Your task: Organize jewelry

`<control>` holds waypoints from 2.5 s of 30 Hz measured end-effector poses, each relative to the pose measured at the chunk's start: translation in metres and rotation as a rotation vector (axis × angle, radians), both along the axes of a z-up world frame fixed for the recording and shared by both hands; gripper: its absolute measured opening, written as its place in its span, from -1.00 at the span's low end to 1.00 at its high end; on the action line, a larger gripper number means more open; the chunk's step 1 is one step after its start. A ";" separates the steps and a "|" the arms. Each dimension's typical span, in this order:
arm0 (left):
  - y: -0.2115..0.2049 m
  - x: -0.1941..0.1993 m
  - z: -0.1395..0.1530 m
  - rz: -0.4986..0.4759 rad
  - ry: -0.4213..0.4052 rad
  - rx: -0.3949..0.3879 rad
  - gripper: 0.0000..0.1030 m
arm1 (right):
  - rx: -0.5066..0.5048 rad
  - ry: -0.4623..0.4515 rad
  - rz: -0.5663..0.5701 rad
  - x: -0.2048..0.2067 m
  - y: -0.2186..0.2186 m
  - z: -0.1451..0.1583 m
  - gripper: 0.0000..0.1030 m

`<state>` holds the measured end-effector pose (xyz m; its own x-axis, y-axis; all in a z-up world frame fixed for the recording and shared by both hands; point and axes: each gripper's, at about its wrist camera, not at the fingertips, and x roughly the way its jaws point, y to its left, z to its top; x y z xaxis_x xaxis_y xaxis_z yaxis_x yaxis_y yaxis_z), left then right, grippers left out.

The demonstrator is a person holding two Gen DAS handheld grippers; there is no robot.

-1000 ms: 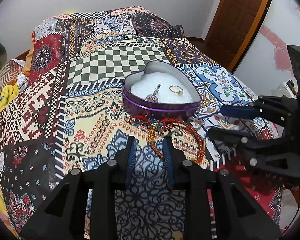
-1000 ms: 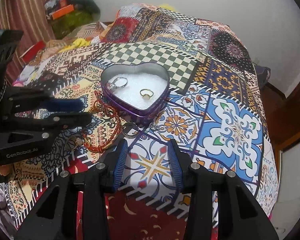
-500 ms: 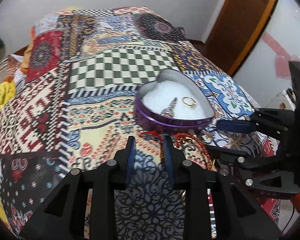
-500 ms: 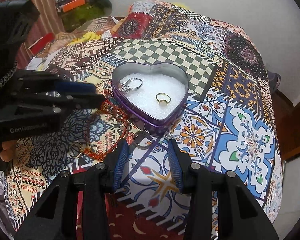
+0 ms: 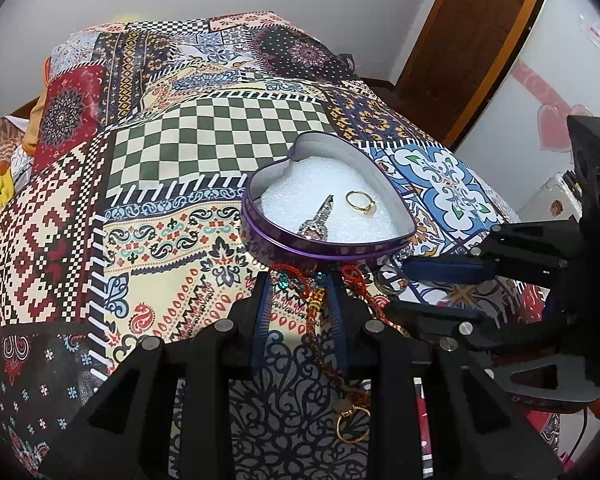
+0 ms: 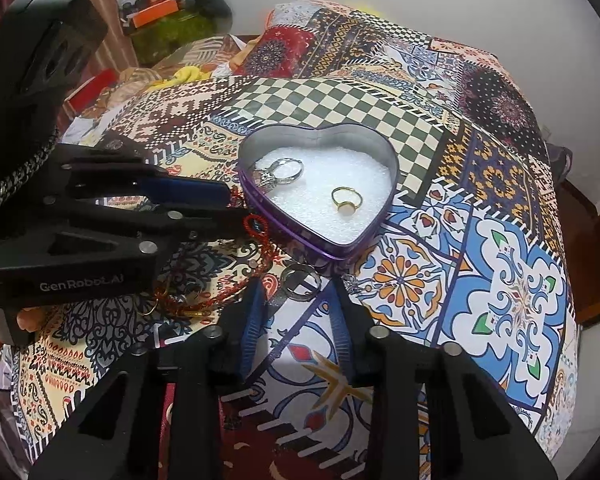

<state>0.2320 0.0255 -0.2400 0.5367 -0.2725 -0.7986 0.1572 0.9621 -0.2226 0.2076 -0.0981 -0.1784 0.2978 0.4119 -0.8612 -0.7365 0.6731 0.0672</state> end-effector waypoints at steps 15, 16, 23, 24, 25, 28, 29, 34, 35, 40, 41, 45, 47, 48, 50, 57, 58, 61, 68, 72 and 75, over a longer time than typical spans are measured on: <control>-0.007 -0.009 0.007 0.013 -0.030 0.015 -0.88 | 0.017 -0.009 -0.024 0.002 -0.004 0.002 -0.89; -0.006 -0.011 0.008 0.016 -0.033 0.013 -0.88 | 0.021 -0.011 -0.029 0.002 -0.005 0.002 -0.89; 0.001 -0.031 0.027 0.026 -0.062 0.003 -0.88 | 0.037 -0.021 -0.051 0.001 -0.013 0.009 -0.89; 0.002 -0.034 0.029 0.025 -0.064 0.005 -0.88 | 0.036 -0.023 -0.051 -0.001 -0.013 0.009 -0.89; 0.002 -0.036 0.030 0.025 -0.064 0.006 -0.88 | 0.036 -0.023 -0.048 -0.002 -0.014 0.010 -0.89; 0.007 -0.045 0.029 0.014 -0.028 -0.010 -0.88 | 0.036 -0.019 -0.042 -0.007 -0.016 0.013 -0.89; 0.009 -0.046 0.028 0.013 -0.013 -0.014 -0.88 | 0.040 -0.009 -0.032 -0.009 -0.017 0.013 -0.89; 0.015 -0.055 0.025 0.018 0.015 0.013 -0.82 | 0.025 0.003 -0.037 -0.010 -0.016 0.015 -0.81; 0.016 -0.055 0.025 0.022 0.013 0.018 -0.82 | 0.022 0.003 -0.039 -0.009 -0.016 0.015 -0.75; 0.021 -0.047 0.029 0.043 -0.005 0.025 -0.80 | 0.022 -0.005 -0.034 -0.006 -0.011 0.017 -0.40; 0.021 -0.043 0.030 0.042 -0.009 0.031 -0.76 | 0.019 -0.013 -0.032 -0.006 -0.009 0.018 -0.39; 0.016 -0.025 0.023 0.033 -0.004 0.038 -0.46 | -0.006 -0.020 -0.025 -0.003 -0.002 0.014 -0.38; 0.013 -0.018 0.016 0.024 0.011 0.041 -0.46 | -0.017 -0.018 -0.024 0.000 0.001 0.011 -0.38; 0.012 -0.015 0.013 0.025 0.016 0.043 -0.46 | -0.022 -0.016 -0.020 0.002 0.002 0.009 -0.38; 0.011 -0.012 0.007 0.035 0.020 0.045 -0.46 | -0.027 -0.019 -0.012 0.003 0.004 0.008 -0.38; 0.001 -0.014 -0.001 -0.004 -0.001 0.088 -0.81 | -0.019 0.002 0.012 0.007 0.010 0.000 -0.47; 0.000 -0.014 -0.001 -0.010 -0.001 0.093 -0.89 | -0.010 0.015 0.015 0.008 0.009 -0.002 -0.54; 0.000 -0.013 0.000 -0.012 -0.002 0.107 -1.00 | 0.003 0.027 0.016 0.009 0.009 -0.002 -0.65; -0.003 -0.022 0.016 -0.011 -0.032 0.093 -1.00 | 0.016 -0.034 -0.008 0.004 0.004 0.010 -0.65; -0.004 -0.029 0.035 -0.008 -0.069 0.081 -1.00 | 0.046 -0.049 -0.036 0.003 -0.004 0.023 -0.65; -0.003 -0.034 0.051 -0.005 -0.095 0.055 -1.00 | 0.060 -0.069 -0.051 0.000 -0.009 0.033 -0.65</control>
